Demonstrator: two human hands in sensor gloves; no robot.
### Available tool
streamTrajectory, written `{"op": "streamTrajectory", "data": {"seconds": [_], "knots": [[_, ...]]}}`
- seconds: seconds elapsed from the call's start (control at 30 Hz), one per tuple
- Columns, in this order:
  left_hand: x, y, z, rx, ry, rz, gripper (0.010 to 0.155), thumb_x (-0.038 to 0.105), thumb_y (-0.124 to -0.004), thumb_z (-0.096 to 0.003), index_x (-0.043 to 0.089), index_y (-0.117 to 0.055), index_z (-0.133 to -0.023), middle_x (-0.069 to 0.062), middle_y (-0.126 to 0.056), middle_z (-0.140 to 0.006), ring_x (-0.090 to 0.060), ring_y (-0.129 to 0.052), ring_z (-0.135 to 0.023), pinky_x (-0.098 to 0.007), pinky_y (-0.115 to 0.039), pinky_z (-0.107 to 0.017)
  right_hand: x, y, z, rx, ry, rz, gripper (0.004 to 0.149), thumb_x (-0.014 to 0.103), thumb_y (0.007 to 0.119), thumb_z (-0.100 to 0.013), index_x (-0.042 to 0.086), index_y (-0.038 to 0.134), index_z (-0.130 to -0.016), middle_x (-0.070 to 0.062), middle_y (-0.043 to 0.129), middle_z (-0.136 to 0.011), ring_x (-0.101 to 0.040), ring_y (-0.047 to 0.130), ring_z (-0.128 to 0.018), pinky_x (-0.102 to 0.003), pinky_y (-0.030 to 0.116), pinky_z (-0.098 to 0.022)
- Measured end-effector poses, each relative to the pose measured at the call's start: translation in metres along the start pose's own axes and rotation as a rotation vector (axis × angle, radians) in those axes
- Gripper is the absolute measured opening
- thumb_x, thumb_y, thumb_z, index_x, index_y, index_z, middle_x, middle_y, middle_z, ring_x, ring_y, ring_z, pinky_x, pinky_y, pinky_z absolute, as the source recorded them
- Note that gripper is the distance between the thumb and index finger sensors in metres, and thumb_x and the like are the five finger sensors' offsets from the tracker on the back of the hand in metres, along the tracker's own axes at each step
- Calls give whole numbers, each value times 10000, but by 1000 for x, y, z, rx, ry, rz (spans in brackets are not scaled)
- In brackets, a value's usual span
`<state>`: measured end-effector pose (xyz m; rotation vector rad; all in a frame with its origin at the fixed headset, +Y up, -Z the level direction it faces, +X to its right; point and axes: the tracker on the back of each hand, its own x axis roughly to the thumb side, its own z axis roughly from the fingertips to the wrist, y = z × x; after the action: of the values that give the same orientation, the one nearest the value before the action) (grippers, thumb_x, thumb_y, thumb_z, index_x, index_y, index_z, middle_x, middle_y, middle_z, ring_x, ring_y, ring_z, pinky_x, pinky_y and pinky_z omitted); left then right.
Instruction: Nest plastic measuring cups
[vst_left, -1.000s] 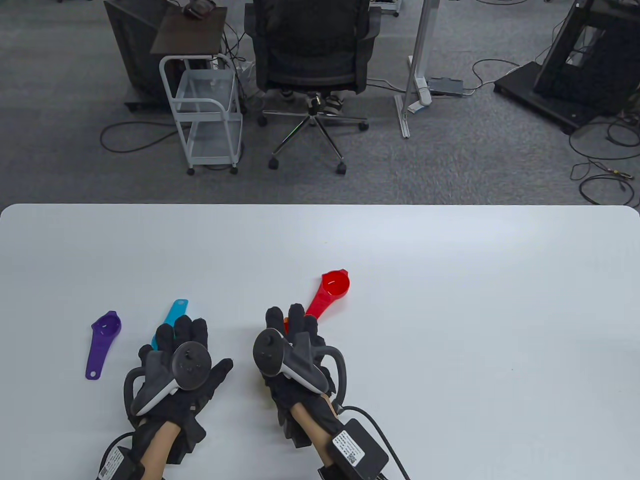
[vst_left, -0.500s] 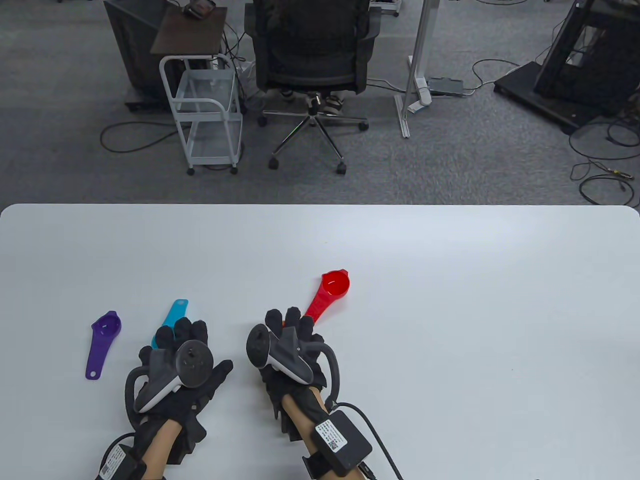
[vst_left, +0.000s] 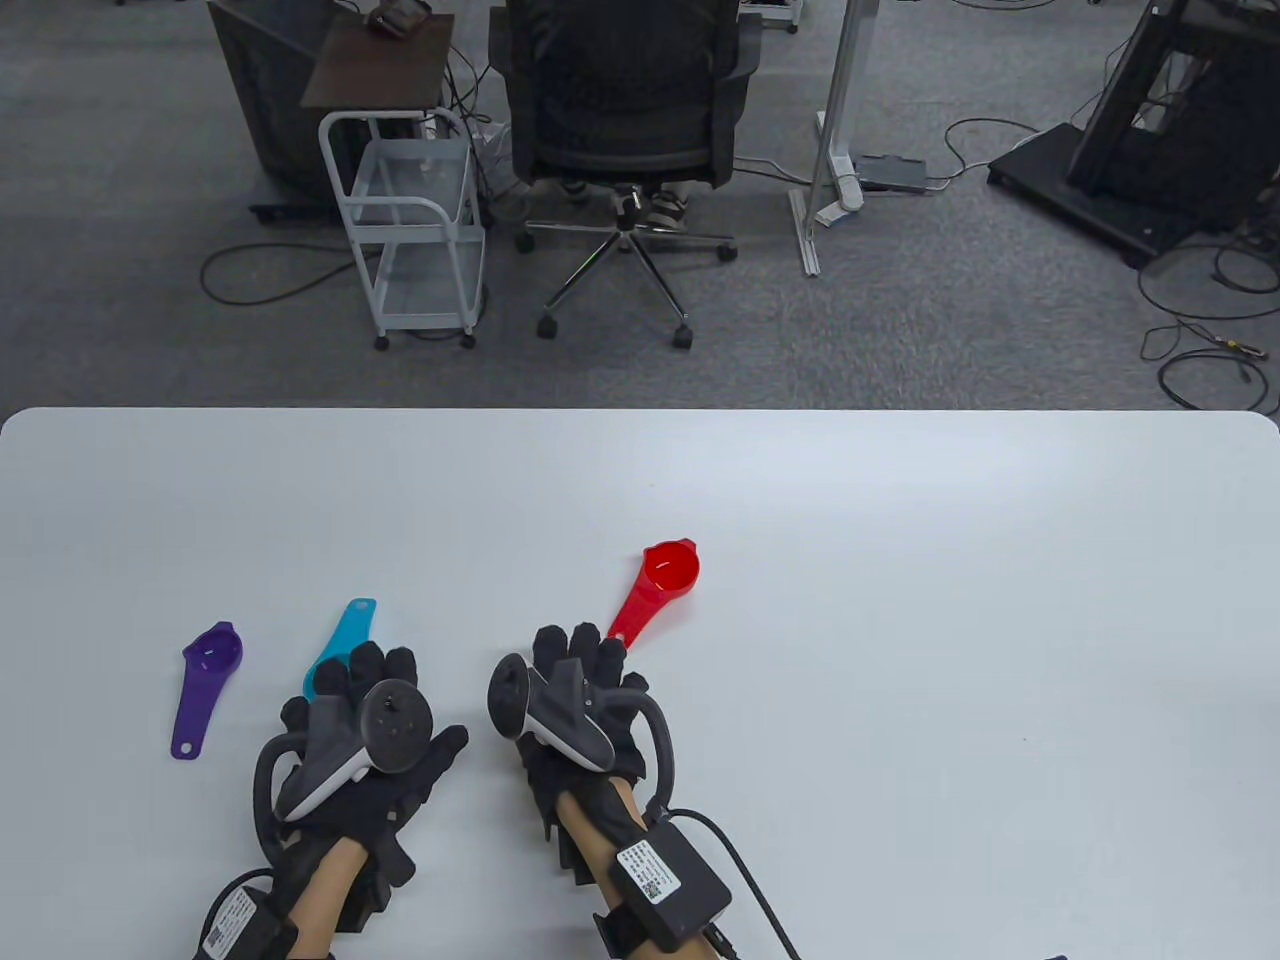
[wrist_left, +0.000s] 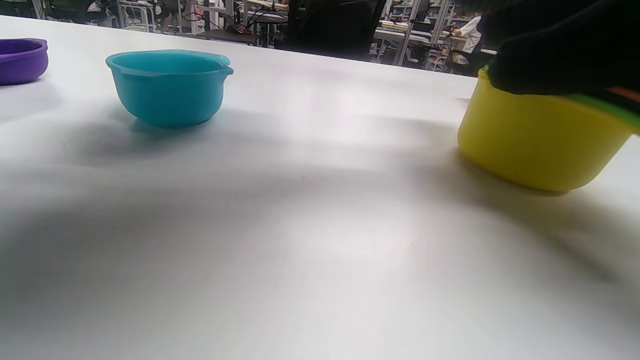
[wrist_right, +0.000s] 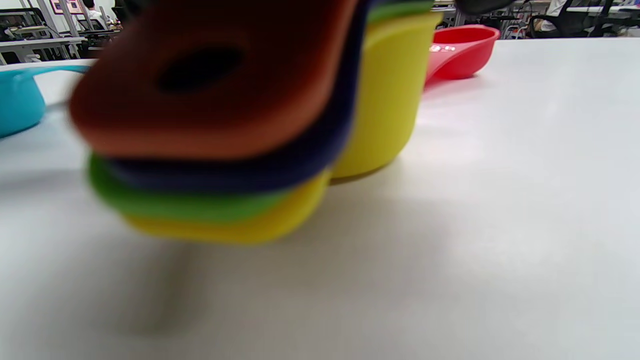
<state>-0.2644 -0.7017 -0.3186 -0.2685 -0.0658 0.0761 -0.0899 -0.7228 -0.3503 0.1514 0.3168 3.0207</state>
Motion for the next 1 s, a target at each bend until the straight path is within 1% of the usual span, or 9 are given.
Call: {"op": "streamTrajectory", "data": {"seconds": [0.17, 0.27, 0.43, 0.5, 0.73, 0.8, 0.87, 0.93, 1.0], "knots": [[-2, 1, 0, -4, 9, 6, 937, 658, -541, -535, 90, -140, -1161, -305, -101, -1199, -646, -126, -1026, -810, -151, -607, -1, 1, 1, -6, -18, 10, 784, 500, 585, -609, 102, 216, -1175, -352, 231, -1197, -592, 385, -1049, -755, 423, -695], [-5, 4, 0, 9, 11, 13, 938, 659, -539, -534, 92, -134, -1161, -303, -95, -1200, -642, -120, -1028, -809, -149, -609, -7, -6, 6, -30, -43, -9, 844, 574, 547, -578, 99, 183, -1173, -365, 197, -1194, -624, 282, -1034, -786, 352, -683], [-12, 10, 3, 37, 22, 20, 938, 659, -541, -533, 92, -137, -1162, -300, -95, -1201, -643, -118, -1027, -811, -150, -608, -35, -32, 28, -149, -109, 5, 851, 598, 516, -561, 115, 175, -1173, -365, 161, -1193, -626, 186, -1019, -802, 273, -675], [-14, 11, 4, 50, 24, 31, 939, 659, -542, -533, 92, -137, -1162, -297, -95, -1202, -643, -118, -1028, -810, -149, -609, -54, -35, 38, -155, -137, 18, 855, 600, 509, -561, 120, 149, -1170, -373, 116, -1187, -633, 117, -998, -805, 226, -665], [-21, 12, 1, 52, 48, 19, 939, 667, -540, -529, 108, -135, -1166, -282, -91, -1209, -637, -115, -1037, -810, -146, -616, -129, -17, 57, -155, -33, 113, 880, 627, 484, -543, 133, 102, -1163, -366, 57, -1184, -622, 30, -977, -802, 175, -663], [-25, 11, -2, 40, 64, 26, 939, 667, -542, -527, 111, -137, -1166, -279, -91, -1211, -638, -117, -1039, -810, -144, -619, -144, -9, 57, -133, -9, 82, 889, 631, 480, -540, 127, 94, -1161, -373, 51, -1179, -625, 26, -973, -804, 172, -659], [-32, 15, -4, 37, 111, 26, 937, 670, -541, -526, 119, -140, -1169, -276, -97, -1216, -635, -125, -1049, -812, -143, -628, -155, -6, 59, -70, 14, 29, 901, 634, 478, -537, 116, 78, -1156, -385, 33, -1170, -627, 9, -963, -803, 161, -657], [-47, 24, -6, 134, 164, 45, 929, 673, -542, -524, 129, -162, -1174, -262, -133, -1229, -623, -166, -1072, -813, -161, -643, -162, -8, 64, -106, 24, -11, 904, 631, 480, -536, 107, 82, -1156, -386, 41, -1170, -625, 16, -967, -803, 164, -658], [-58, 28, -9, 163, 171, 98, 926, 677, -539, -527, 126, -178, -1178, -275, -162, -1230, -634, -209, -1073, -820, -181, -641, -165, -10, 66, -106, 19, -30, 907, 632, 478, -537, 102, 81, -1156, -386, 44, -1171, -626, 20, -969, -804, 167, -657]]}}
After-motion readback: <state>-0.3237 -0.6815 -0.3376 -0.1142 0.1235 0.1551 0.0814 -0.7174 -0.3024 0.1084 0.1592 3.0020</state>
